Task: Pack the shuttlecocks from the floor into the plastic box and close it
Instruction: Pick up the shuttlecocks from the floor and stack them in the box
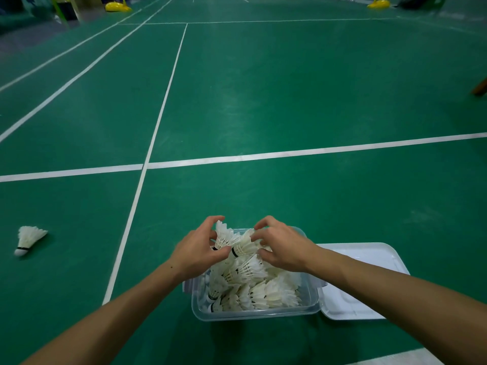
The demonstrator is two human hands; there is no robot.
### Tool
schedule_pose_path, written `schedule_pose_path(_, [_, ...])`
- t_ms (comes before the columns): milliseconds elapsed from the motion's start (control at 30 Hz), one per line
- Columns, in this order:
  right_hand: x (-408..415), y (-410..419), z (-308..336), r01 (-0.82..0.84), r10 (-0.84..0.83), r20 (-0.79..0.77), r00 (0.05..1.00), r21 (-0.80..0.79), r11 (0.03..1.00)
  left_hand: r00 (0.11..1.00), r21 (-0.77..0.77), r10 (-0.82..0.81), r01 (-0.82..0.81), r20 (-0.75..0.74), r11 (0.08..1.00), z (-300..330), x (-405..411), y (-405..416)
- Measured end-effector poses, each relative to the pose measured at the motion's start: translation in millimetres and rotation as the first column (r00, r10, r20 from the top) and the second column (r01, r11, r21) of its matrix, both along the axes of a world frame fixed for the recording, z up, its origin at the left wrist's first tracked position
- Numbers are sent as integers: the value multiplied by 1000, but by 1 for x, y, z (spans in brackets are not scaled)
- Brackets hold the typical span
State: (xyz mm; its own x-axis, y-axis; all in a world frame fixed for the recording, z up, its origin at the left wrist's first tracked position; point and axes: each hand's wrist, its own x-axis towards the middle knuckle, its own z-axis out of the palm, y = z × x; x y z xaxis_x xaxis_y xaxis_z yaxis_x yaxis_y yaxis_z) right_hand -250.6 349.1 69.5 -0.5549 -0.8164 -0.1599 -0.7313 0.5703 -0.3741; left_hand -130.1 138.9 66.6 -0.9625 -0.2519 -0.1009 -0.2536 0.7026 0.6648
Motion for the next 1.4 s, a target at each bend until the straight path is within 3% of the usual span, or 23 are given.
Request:
schedule_pose_path(233, [-4, 3, -5, 171, -132, 220, 967, -169, 971, 1000, -12, -12, 12, 6, 1000, 1, -1, 1])
schedule_pose_path(567, [-2, -6, -14, 114, -95, 146, 985, -132, 985, 998, 73, -34, 30, 55, 997, -1, -5, 0])
schedule_pose_path(833, [-4, -8, -31, 215, -154, 324, 933, -164, 963, 997, 2, -33, 33, 65, 999, -4, -6, 3])
schedule_pose_path(1067, [-15, 0, -19, 179, -99, 401, 911, -169, 969, 999, 19, 49, -49, -12, 999, -13, -5, 0])
schedule_pose_path(1233, [-26, 14, 10, 181, -108, 305, 946, -223, 958, 992, 7, 83, -83, -96, 997, -4, -5, -4])
schedule_pose_path(1400, [-24, 14, 32, 360, -109, 589, 801, -328, 874, 992, -62, 8, -16, -124, 998, 10, -12, 6])
